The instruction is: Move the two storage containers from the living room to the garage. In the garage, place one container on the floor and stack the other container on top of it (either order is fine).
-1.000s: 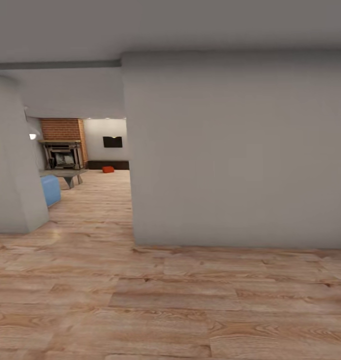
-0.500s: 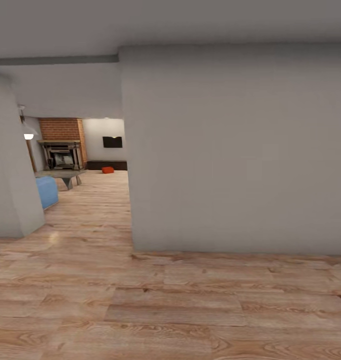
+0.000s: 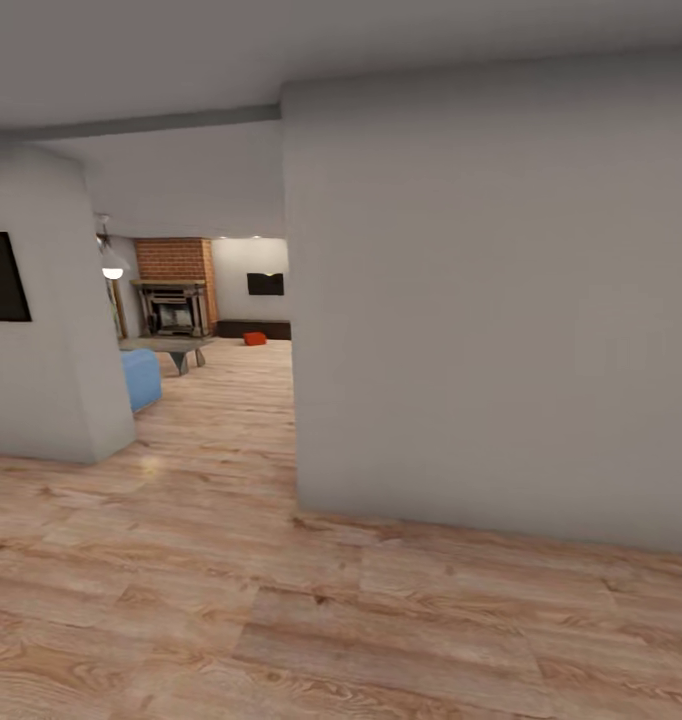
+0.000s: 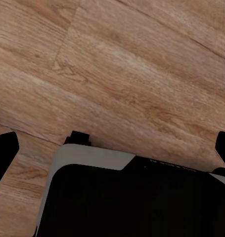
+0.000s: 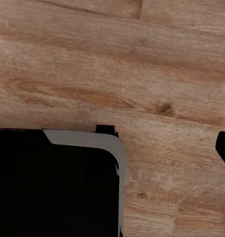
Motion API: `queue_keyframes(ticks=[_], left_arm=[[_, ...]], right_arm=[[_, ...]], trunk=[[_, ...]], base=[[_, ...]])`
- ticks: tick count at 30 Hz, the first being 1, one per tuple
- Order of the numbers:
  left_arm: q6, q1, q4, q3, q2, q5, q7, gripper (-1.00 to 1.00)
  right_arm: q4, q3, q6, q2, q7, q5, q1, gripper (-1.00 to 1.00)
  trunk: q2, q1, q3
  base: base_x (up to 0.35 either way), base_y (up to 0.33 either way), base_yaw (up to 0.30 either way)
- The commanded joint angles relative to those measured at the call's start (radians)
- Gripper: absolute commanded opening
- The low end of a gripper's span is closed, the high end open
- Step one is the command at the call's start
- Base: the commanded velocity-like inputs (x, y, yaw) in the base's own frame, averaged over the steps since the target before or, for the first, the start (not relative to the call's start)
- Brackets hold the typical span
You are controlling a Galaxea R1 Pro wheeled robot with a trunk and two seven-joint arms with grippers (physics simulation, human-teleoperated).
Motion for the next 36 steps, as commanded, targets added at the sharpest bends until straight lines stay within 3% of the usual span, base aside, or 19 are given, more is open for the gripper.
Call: queue_keyframes(ticks=[1,36], left_arm=[[-0.001,-0.001,0.001,0.000,0.000,0.006,-0.002,1.00],[-0.001,-0.001,0.001,0.000,0.000,0.006,-0.002,1.00]], right_arm=[[0.003,0.005,-0.006,0.000,0.003,-0.004,-0.001,1.00],[0.003,0.003,-0.006,0.000,0.003,-0.012,-0.001,1.00]], trunk=[[-0.001,0.001,-0.002],[-0.001,0.001,-0.002]], base=[[0.325,0.000,0.268],[0.325,0.000,0.269]])
